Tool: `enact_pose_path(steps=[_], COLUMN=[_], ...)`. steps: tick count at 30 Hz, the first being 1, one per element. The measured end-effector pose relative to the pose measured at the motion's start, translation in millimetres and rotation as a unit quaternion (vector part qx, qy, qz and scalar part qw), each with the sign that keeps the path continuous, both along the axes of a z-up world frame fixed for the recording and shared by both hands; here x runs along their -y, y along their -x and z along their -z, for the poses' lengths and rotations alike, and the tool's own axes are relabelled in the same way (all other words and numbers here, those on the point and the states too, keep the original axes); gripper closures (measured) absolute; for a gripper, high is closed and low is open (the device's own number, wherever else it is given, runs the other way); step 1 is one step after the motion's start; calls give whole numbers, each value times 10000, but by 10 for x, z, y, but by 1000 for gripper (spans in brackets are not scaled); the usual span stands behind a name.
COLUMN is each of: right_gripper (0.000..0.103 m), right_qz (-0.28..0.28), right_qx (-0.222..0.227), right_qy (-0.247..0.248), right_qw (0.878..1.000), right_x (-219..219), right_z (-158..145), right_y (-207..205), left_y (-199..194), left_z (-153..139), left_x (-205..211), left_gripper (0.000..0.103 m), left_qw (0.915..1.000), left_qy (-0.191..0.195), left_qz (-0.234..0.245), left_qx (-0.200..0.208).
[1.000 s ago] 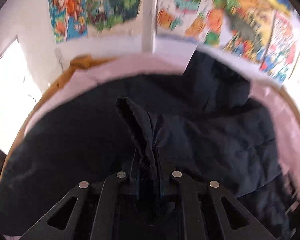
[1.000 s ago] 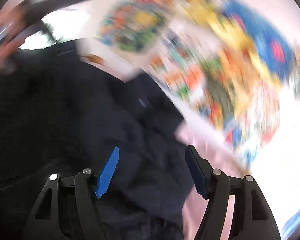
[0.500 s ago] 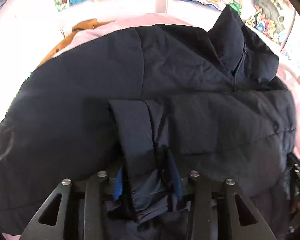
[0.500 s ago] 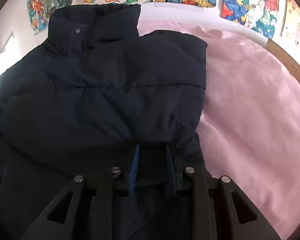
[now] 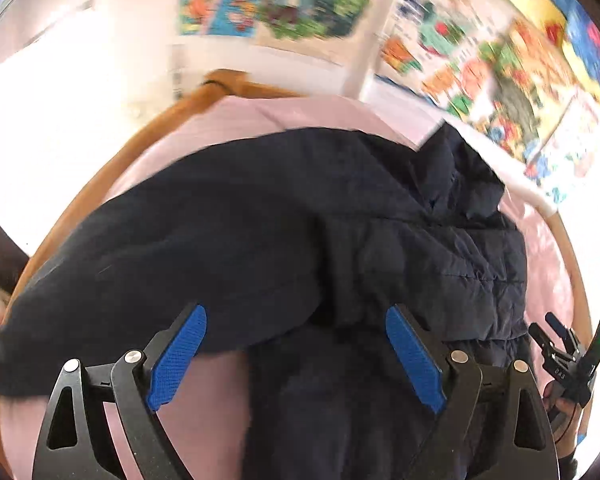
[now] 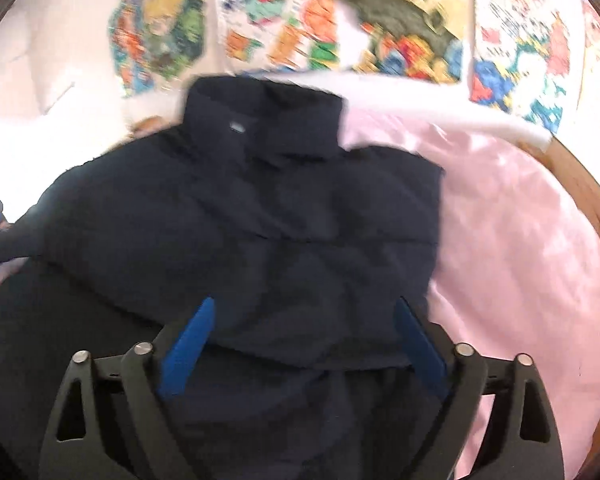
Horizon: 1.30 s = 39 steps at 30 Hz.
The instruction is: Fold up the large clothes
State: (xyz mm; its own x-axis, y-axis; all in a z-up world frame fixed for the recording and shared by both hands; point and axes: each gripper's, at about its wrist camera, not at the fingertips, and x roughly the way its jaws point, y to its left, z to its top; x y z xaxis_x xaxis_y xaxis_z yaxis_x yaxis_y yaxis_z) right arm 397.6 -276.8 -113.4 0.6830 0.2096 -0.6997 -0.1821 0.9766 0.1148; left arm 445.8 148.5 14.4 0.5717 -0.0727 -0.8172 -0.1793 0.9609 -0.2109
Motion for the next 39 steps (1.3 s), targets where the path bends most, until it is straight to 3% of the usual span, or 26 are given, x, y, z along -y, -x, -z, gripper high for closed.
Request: enact_pose_path(steps=[4,8,11,13,15,16,19,22,25,27,29,30,31,35,39], right_gripper=[8,2,2,2,2,2,2,2,2,2,2,2,2,2,2], right_qz=[-394,-679,-893,-1037,-1133,-1181,-1278,-1316,-1325,-1315,-1241,-1184,-1119,-842,-459], right_qx=[143,243,263,324,372,403,465,493,432,357,284,233,175,23,-134], right_qy=[-201,-538,-748,-801,-776,-750,-678,-592,-528,-520,-485,-468,-459,-543,-765], right_qw=[9989,9959,9928,9909,9898,9893,9884,9883,9888,9893,9907,9916,9925,9950,9959], right_x=[-163,-344,-430,-517,-651,-702,-824,-896,-938,-935,-929,-914,-895,-794,-630], right_z=[-355,-668,-831,-919,-1049,-1090,-1176,-1188,-1153,-1091,-1045,-1012,-982,-904,-839], right_y=[90,188,380,492,580,626,720,746,707,664,616,593,565,459,351], left_y=[574,1190,1501,1601,1618,1596,1462,1339,1190,1101,1086,1053,1060,965,853], left_z=[-43,148,455,711,833,845,803,748,729,757,806,828,838,630,182], left_x=[-475,-960,-1265,-1430,-1488,-1480,-1471,-1539,-1666,-1733,-1788,-1809,-1823,-1738,-1499], left_gripper=[7,3,3,3,3,3,3,3,6,25,54,62,77,91,95], left_qw=[9966,9795,9563,9341,9197,9170,9149,9075,9044,9026,8989,8963,8964,9173,9330], left_qy=[453,1143,1747,2329,2605,2617,2490,2494,2475,2349,2281,2231,2171,1368,496], left_qz=[-674,-1616,-2304,-2658,-2853,-2904,-2979,-3084,-3189,-3385,-3579,-3687,-3731,-3591,-3294], left_qx=[164,371,436,498,704,792,1101,1382,1382,1245,1092,1042,1006,1047,1360])
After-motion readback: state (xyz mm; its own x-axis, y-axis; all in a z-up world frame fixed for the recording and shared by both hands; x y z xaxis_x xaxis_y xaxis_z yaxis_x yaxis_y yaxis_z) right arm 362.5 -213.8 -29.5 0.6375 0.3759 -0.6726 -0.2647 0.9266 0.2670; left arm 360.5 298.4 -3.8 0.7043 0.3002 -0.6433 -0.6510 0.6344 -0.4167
